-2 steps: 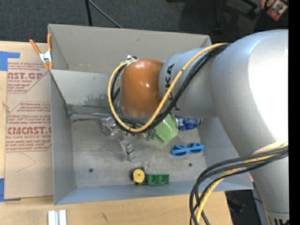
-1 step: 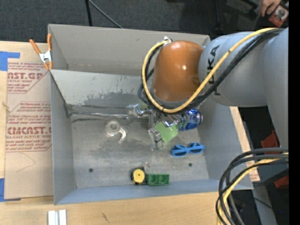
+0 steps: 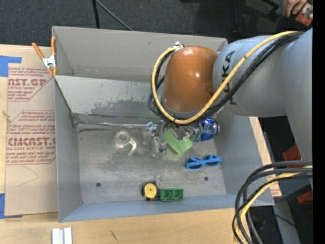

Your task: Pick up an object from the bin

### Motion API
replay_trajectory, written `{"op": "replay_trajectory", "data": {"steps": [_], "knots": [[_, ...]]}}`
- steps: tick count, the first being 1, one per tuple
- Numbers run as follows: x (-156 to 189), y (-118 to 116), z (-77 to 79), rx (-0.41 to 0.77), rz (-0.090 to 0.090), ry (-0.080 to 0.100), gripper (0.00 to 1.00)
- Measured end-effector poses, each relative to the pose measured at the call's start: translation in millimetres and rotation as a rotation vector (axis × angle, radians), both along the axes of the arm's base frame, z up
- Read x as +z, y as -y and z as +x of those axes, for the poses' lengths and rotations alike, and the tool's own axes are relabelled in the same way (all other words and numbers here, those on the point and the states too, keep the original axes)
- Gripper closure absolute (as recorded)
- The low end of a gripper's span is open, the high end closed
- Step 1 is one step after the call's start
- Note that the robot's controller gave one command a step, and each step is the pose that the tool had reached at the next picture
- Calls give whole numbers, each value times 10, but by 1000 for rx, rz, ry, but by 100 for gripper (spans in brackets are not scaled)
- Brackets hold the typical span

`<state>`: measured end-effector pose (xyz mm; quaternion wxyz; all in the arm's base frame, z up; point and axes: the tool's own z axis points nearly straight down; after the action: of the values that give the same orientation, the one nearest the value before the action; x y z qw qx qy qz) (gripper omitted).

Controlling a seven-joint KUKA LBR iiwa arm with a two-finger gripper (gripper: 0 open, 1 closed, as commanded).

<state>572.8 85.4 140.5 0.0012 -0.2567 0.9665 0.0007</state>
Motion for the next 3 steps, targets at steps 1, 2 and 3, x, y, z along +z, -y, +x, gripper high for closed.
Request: {"op": "replay_trajectory", "data": {"steps": [1,2,3], "knots": [[-1,-1,0,0,0,0,0],[-748,-885,-201,82,3,-7,0],[390,-408,68,122,-1,10,0]]}}
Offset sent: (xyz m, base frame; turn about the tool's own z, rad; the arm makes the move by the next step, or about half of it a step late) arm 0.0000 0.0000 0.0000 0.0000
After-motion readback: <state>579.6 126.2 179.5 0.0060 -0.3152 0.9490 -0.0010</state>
